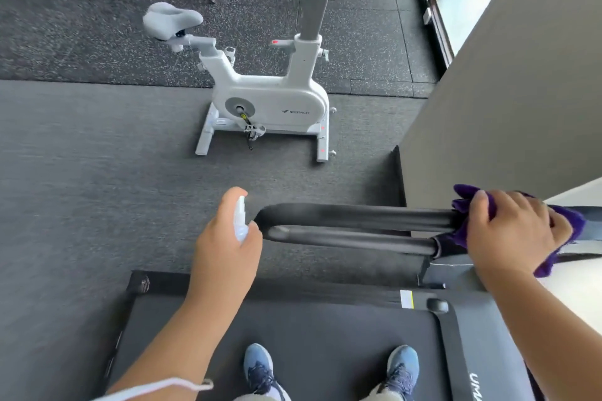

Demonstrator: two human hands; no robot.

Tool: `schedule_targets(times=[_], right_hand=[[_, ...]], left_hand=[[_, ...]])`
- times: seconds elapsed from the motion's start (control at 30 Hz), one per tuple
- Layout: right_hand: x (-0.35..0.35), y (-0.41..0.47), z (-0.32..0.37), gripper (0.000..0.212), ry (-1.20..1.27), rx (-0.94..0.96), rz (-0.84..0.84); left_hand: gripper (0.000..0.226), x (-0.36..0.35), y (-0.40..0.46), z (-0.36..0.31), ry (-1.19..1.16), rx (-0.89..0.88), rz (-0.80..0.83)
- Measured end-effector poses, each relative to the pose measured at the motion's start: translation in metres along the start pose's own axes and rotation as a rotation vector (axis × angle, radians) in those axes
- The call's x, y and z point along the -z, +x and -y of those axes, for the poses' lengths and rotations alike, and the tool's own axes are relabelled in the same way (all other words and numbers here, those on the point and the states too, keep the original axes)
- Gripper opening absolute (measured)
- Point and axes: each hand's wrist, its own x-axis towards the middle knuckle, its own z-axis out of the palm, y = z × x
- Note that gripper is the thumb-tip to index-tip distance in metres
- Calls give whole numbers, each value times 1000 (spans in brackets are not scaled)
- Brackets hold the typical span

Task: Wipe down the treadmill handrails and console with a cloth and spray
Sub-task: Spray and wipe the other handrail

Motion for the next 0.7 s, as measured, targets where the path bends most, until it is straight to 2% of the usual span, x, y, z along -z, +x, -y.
schedule_targets(times=[0.13, 0.4, 0.47, 0.53, 0.6, 0.7], right_hand=[[1, -33, 56, 42, 48, -18, 38], [-12, -143, 248, 47, -63, 410, 215], [-15, -160, 282, 42, -197, 620, 310], [-26, -173, 305, 28, -416, 869, 491], [-34, -175, 319, 25, -590, 959, 623], [-29, -171, 312, 22, -650, 1014, 580]], left_hand=[[46, 14, 15, 24, -25, 4, 62], [50, 52, 20, 72, -108, -7, 60], [51, 57, 19, 79, -114, -8, 44], [51, 58, 18, 83, -115, 5, 41], [51, 57, 17, 83, -112, 17, 52], [51, 55, 14, 75, -104, -1, 57]])
